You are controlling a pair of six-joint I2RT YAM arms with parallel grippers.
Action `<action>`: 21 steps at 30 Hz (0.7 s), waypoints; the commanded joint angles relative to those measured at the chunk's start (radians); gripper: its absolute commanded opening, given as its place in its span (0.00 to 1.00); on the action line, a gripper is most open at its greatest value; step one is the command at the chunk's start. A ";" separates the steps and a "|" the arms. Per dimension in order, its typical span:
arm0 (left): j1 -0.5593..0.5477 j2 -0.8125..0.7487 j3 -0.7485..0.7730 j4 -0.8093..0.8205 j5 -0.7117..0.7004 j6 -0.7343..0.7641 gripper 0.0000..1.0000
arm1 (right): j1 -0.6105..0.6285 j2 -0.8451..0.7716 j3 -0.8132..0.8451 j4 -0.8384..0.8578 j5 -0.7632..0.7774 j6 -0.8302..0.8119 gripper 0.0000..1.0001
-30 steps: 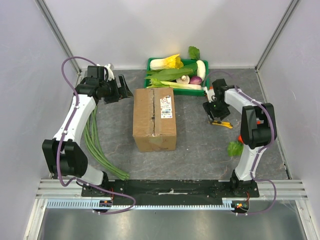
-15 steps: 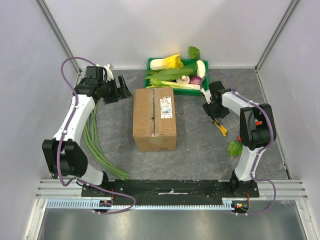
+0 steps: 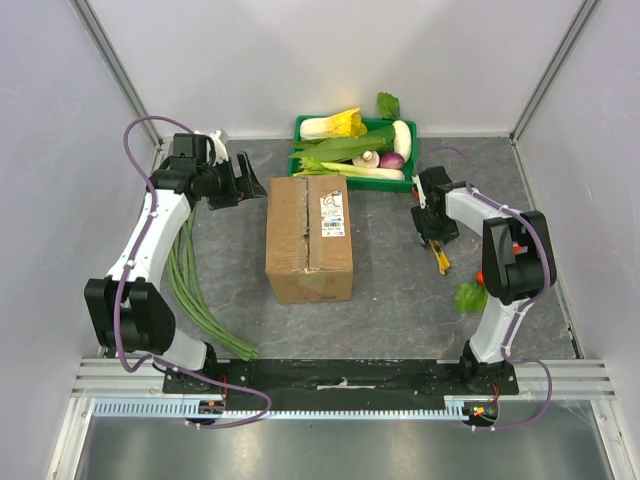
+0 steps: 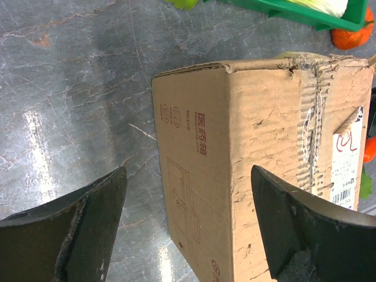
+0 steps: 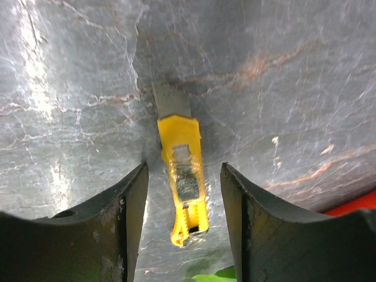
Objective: Unpack the express box
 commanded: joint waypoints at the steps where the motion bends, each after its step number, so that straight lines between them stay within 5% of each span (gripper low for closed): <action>1: 0.006 -0.021 -0.006 0.021 0.050 0.014 0.91 | -0.001 -0.019 -0.080 -0.021 -0.068 0.122 0.60; 12: 0.006 -0.019 -0.002 0.034 0.082 -0.015 0.91 | 0.001 -0.039 -0.179 0.008 -0.076 0.165 0.47; 16: 0.006 -0.028 0.006 0.037 0.096 -0.020 0.91 | 0.010 -0.030 -0.167 0.025 -0.080 0.185 0.29; 18: 0.006 -0.036 0.009 0.041 0.102 -0.021 0.91 | 0.015 -0.024 -0.151 0.022 -0.073 0.193 0.05; 21: 0.006 -0.050 0.014 0.044 0.111 -0.026 0.91 | 0.025 -0.027 -0.113 0.011 -0.069 0.204 0.00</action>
